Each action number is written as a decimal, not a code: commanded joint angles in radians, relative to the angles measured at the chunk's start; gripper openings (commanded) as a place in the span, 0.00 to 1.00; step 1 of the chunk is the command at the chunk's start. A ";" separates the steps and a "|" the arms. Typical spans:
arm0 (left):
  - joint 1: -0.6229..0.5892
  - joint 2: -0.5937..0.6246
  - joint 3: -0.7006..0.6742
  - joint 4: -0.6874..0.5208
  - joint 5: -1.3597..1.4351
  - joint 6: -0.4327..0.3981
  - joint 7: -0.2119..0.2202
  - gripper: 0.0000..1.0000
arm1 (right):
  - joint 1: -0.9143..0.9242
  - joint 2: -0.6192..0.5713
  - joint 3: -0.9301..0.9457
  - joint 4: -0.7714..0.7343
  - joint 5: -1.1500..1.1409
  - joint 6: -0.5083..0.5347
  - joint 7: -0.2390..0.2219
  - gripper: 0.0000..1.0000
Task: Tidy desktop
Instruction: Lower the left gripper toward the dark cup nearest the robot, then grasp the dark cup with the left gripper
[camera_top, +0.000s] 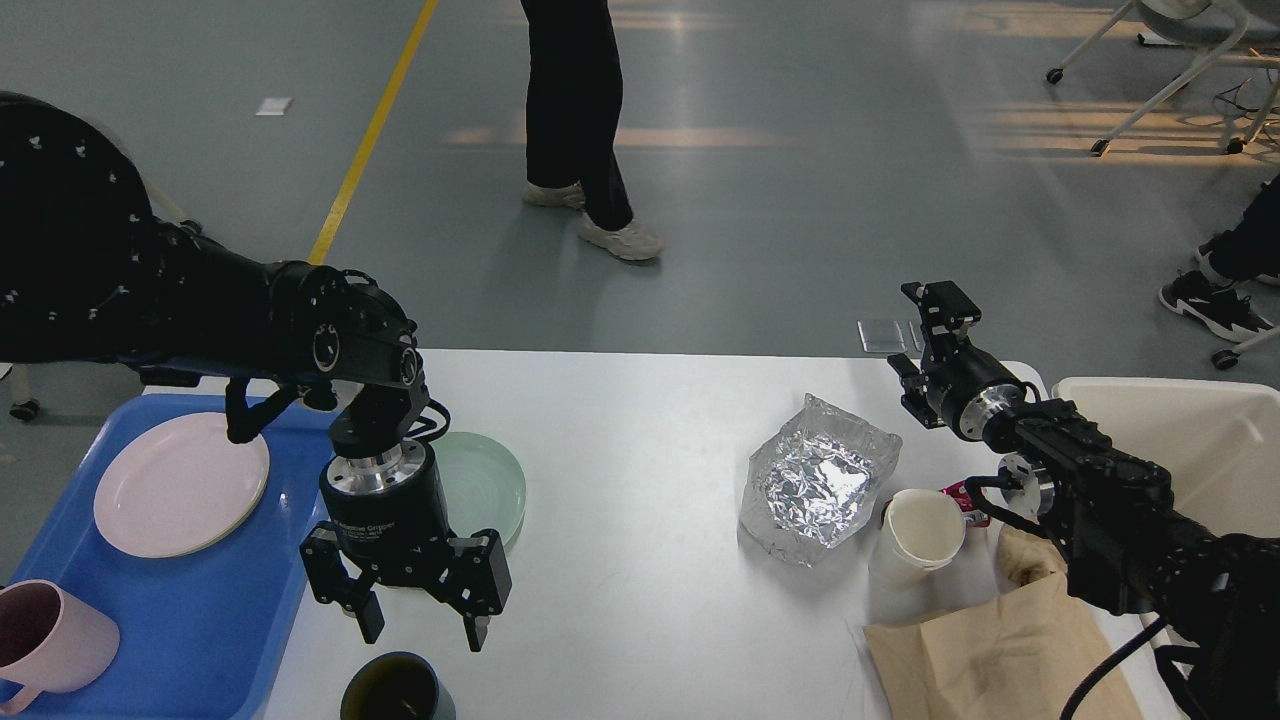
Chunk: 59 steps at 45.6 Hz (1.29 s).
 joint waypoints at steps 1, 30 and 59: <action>0.058 -0.025 0.000 0.012 -0.001 0.026 -0.003 0.92 | 0.001 0.000 0.000 0.000 0.000 0.000 -0.001 1.00; 0.161 -0.081 0.015 0.114 0.011 0.043 0.013 0.97 | 0.000 0.000 0.000 0.000 0.000 0.000 -0.001 1.00; 0.261 -0.124 0.029 0.173 0.016 0.047 0.014 0.96 | 0.000 0.000 0.000 0.000 0.000 0.000 -0.001 1.00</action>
